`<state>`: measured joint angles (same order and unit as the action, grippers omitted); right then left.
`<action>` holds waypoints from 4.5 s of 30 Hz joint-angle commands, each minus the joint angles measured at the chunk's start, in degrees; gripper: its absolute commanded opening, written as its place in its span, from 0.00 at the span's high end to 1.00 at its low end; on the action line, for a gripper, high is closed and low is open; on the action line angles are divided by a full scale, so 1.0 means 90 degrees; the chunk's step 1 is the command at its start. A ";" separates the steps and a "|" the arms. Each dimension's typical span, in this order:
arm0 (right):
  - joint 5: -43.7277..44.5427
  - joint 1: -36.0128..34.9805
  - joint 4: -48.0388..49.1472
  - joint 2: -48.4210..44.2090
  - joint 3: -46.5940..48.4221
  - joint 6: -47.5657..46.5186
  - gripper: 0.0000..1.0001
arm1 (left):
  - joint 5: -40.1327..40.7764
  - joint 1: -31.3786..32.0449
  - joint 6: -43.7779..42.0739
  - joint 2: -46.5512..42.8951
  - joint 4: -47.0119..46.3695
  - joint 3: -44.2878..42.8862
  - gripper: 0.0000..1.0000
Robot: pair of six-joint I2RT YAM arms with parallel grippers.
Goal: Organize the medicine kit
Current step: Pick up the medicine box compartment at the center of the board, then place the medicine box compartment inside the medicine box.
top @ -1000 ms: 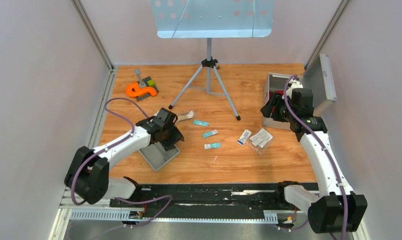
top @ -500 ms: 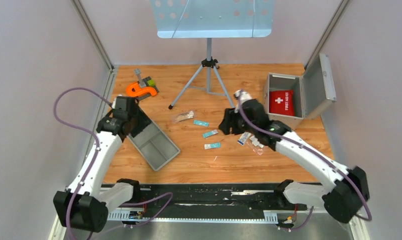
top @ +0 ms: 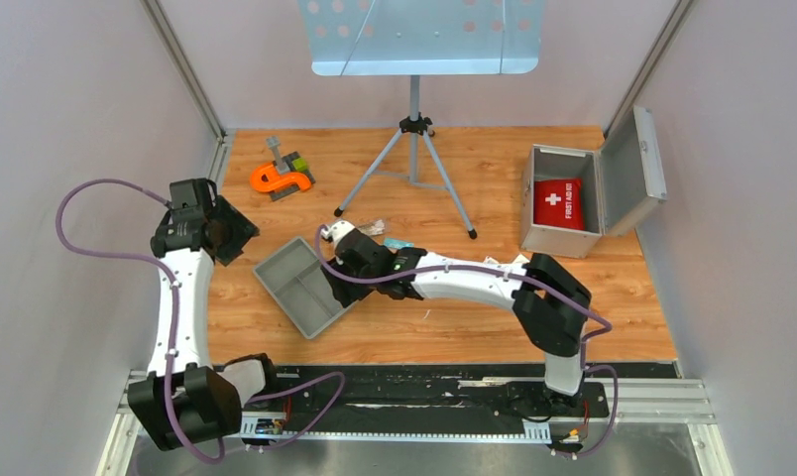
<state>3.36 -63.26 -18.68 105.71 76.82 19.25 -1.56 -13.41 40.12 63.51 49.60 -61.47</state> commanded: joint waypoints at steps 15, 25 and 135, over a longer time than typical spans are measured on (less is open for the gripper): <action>0.0233 -0.0500 0.0338 0.2293 0.2401 -0.0754 0.51 | 0.0603 -0.0220 0.0059 -0.0643 0.0716 -0.0827 0.38; 0.0327 -0.0678 0.0323 0.2776 0.2759 -0.0963 0.59 | 0.0496 -0.0222 0.0055 -0.0679 0.0635 -0.0666 0.38; -0.0037 0.7643 0.3954 -0.2712 -0.3368 -0.2254 1.00 | -0.0335 -0.0337 0.0171 -0.0485 0.0107 -0.0250 0.38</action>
<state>3.90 5.08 11.70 80.68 46.74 -2.46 -5.26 -15.81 42.02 60.49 50.94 -63.90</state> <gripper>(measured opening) 0.004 0.621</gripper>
